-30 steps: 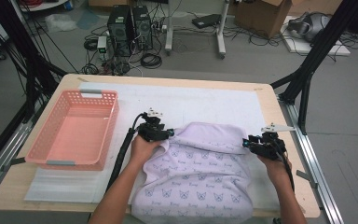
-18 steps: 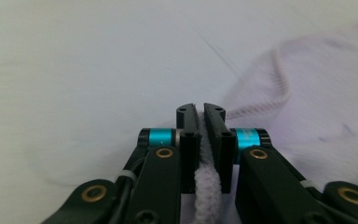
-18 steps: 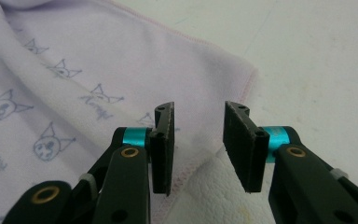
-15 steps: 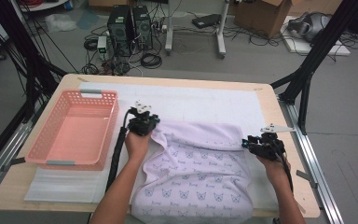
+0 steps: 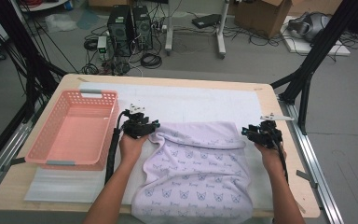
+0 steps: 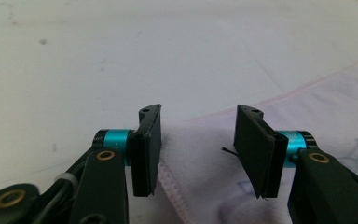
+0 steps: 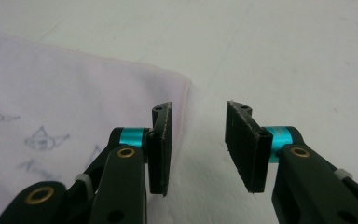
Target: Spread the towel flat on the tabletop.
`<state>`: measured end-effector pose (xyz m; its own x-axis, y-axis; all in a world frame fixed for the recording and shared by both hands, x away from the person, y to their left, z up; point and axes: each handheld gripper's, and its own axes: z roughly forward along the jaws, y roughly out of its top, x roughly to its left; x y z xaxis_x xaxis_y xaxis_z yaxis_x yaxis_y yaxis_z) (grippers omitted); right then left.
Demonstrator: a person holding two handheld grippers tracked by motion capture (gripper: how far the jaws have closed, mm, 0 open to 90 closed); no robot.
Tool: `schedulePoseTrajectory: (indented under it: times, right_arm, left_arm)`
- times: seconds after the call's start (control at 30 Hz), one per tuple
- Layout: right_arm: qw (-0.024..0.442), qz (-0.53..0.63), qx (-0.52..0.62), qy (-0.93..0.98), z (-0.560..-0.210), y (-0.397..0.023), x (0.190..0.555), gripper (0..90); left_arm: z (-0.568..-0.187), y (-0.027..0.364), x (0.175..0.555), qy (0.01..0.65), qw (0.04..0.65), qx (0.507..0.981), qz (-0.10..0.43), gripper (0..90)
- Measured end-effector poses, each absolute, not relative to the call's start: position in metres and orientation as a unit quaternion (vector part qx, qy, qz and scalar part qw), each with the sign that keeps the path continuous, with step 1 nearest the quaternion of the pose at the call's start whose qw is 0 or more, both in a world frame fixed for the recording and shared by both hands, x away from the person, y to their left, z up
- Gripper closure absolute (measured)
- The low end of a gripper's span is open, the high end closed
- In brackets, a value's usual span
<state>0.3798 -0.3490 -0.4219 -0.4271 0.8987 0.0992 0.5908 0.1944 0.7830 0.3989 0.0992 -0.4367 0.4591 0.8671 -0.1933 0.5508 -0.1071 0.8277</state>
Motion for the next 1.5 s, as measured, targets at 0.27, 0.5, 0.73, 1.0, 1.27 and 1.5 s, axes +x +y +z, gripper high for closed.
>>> schedulePoseTrajectory:
  times: [0.27, 0.5, 0.73, 1.0, 1.27, 1.5]
  right_arm:
    - [0.162, 0.364, 0.481, 0.781, -0.442, -0.317, 0.422, 62.1]
    - [0.223, 0.340, 0.466, 0.786, -0.437, -0.307, 0.439, 87.6]
    - [0.314, 0.364, 0.536, 0.694, -0.423, -0.321, 0.443, 78.9]
    - [0.288, 0.380, 0.524, 0.706, -0.410, -0.328, 0.420, 60.3]
    - [0.275, 0.396, 0.498, 0.721, -0.400, -0.333, 0.400, 59.2]
    - [0.243, 0.387, 0.458, 0.762, -0.401, -0.323, 0.389, 58.6]
  left_arm:
    - [-0.436, 0.101, 0.398, 0.487, 0.457, 0.726, 0.163, 48.9]
    - [-0.433, 0.104, 0.396, 0.489, 0.452, 0.727, 0.168, 48.0]
    - [-0.436, 0.099, 0.396, 0.490, 0.442, 0.736, 0.153, 45.8]
    - [-0.449, 0.075, 0.398, 0.475, 0.421, 0.760, 0.140, 45.5]
    - [-0.449, 0.072, 0.402, 0.479, 0.404, 0.755, 0.195, 87.0]
    - [-0.447, 0.112, 0.420, 0.549, 0.429, 0.680, 0.229, 85.5]
